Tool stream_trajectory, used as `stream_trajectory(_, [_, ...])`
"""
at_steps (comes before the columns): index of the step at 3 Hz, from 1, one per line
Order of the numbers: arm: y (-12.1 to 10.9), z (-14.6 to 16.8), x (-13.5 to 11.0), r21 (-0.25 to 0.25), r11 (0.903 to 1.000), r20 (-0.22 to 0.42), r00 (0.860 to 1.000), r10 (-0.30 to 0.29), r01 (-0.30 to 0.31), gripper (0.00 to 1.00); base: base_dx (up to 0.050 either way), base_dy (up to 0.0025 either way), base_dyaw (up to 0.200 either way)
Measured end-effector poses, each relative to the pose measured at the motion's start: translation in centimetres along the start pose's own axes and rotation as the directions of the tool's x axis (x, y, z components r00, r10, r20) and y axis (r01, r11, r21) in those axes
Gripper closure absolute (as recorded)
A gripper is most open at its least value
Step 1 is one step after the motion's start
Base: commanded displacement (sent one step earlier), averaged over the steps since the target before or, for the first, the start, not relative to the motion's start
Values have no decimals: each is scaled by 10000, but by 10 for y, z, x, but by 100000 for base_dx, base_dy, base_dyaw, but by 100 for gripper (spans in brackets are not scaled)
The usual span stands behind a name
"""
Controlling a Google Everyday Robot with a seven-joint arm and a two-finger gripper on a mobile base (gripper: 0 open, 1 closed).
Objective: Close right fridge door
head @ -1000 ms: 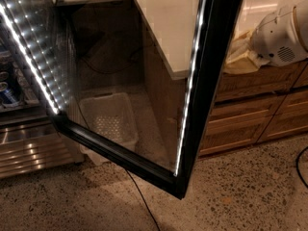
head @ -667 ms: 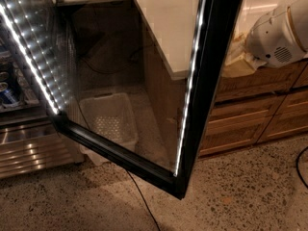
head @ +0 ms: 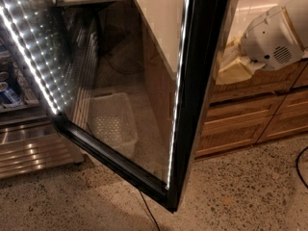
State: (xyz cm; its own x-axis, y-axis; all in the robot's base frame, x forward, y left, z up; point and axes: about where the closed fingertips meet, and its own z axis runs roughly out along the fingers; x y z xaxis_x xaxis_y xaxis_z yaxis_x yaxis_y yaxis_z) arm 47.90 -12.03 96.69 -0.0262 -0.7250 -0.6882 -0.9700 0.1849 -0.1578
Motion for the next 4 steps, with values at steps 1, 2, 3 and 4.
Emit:
stream_trajectory(1, [0,0,0,-2,10000,0,10000,-1,1,100,0,0,0])
stream_trajectory(2, [14,6,-8,-379,9992,66,9999,-110,113,100,0,0,0])
stream_trajectory(3, [24,11,-12,-683,9977,312,9995,-30,52,100,0,0,0])
stream_trajectory(4, [38,18,-17,-1057,9943,733,9970,230,-152,100,0,0,0])
